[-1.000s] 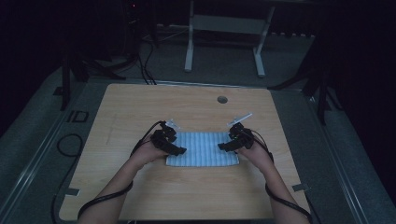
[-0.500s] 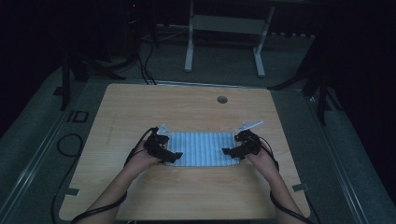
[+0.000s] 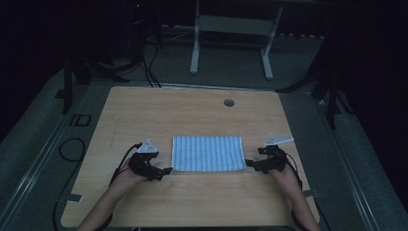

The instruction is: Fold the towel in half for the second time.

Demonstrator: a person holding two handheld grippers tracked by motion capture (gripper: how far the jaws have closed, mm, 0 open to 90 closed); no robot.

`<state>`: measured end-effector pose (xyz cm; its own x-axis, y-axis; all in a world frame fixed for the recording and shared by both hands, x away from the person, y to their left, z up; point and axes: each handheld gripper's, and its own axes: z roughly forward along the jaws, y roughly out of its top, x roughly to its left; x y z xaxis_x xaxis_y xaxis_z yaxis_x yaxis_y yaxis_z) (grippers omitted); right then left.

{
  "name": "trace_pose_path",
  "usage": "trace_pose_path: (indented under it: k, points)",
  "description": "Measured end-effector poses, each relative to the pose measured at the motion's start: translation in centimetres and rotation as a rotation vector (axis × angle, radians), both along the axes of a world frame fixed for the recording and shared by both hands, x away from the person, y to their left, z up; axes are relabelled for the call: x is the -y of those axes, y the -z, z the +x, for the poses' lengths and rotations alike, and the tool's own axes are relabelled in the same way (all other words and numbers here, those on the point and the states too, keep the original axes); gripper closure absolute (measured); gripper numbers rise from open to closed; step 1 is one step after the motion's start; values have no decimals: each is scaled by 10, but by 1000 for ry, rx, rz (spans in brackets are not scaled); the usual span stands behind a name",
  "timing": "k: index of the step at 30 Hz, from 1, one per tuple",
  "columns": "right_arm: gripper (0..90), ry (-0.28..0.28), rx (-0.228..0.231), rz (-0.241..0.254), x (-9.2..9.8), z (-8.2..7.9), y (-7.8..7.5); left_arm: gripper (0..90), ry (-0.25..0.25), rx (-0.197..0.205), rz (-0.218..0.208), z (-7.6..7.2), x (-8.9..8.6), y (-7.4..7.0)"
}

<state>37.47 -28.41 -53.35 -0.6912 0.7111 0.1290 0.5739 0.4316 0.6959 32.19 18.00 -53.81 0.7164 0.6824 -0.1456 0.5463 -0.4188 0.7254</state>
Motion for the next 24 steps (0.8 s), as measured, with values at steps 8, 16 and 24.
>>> trace_pose_path:
  k: [8,16,24]
  points:
    - [143,61,54,22,28,-17,3,83,-57,32,-42,-19,-24,3]
    - [142,156,62,60,56,-33,8,83,-111,54,-42,-36,-45,6]
    - [139,268,102,65,79,-47,9,84,-180,40,-46,-48,-69,14]
